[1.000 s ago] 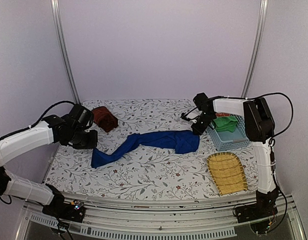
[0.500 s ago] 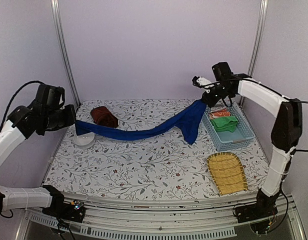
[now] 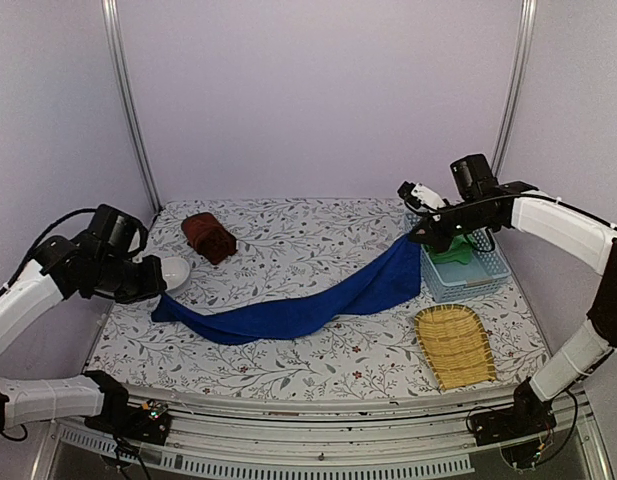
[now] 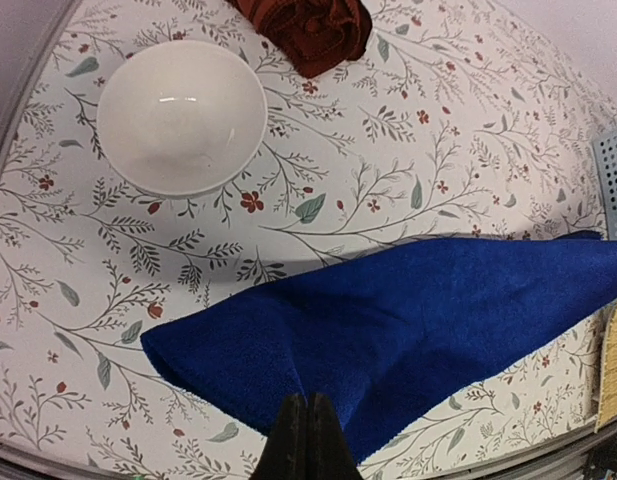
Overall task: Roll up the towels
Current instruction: Flatten out the towel at the center of the board.
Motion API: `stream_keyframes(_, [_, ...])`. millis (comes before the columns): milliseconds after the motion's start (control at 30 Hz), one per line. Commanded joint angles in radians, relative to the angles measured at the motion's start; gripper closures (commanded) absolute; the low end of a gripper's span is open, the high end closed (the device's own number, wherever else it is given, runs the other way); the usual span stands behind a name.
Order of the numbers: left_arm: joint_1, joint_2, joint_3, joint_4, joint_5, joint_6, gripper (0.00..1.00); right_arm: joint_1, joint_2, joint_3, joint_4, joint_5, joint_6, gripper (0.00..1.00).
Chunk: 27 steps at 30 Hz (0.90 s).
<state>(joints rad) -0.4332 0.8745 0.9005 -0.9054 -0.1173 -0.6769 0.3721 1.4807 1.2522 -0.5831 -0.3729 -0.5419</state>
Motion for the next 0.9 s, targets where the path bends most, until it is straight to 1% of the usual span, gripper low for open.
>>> stream_keyframes(0, [0.013, 0.126, 0.012, 0.034, 0.020, 0.042, 1.00, -0.003, 0.159, 0.141, 0.048, 0.042, 0.056, 0.98])
stream_keyframes(100, [0.012, 0.169, 0.009, 0.033, 0.074, 0.066, 1.00, -0.004, 0.288, 0.257, 0.022, 0.082, 0.098, 0.98])
stream_keyframes(133, [0.013, 0.171, -0.007, 0.036, 0.103, 0.068, 0.96, -0.004, 0.312, 0.282, 0.015, 0.080, 0.104, 0.98])
stream_keyframes(200, [0.012, 0.163, -0.048, 0.029, 0.140, 0.057, 0.72, -0.003, 0.341, 0.308, 0.013, 0.072, 0.121, 0.98])
stream_keyframes(233, [0.013, 0.146, -0.067, 0.020, 0.146, 0.046, 0.65, -0.004, 0.346, 0.316, 0.012, 0.061, 0.127, 0.98])
stream_keyframes(267, [0.013, 0.136, -0.085, 0.014, 0.150, 0.036, 0.62, -0.003, 0.349, 0.317, 0.014, 0.053, 0.130, 0.98])
stream_keyframes(333, [0.012, 0.090, -0.121, 0.013, 0.169, 0.010, 0.61, -0.004, 0.348, 0.316, 0.006, 0.041, 0.135, 0.98])
stream_keyframes(433, [0.011, 0.064, -0.180, 0.031, 0.237, -0.002, 0.64, -0.004, 0.329, 0.299, 0.005, 0.034, 0.135, 0.98])
stream_keyframes(533, [0.001, 0.089, -0.209, 0.012, 0.268, 0.013, 0.64, -0.004, 0.309, 0.274, 0.015, 0.031, 0.134, 0.98])
stream_keyframes(633, [-0.030, 0.135, -0.208, -0.031, 0.278, 0.031, 0.61, -0.004, 0.301, 0.263, 0.011, 0.015, 0.131, 0.98])
stream_keyframes(700, [-0.071, 0.184, -0.192, -0.078, 0.264, 0.046, 0.61, -0.004, 0.299, 0.258, 0.013, 0.006, 0.131, 0.98])
stream_keyframes(767, [-0.151, 0.220, -0.171, -0.099, 0.230, 0.050, 0.63, -0.003, 0.298, 0.252, 0.015, 0.002, 0.131, 0.98])
stream_keyframes(867, [-0.249, 0.259, -0.158, -0.107, 0.265, 0.044, 0.72, -0.003, 0.301, 0.250, 0.016, -0.003, 0.132, 0.98])
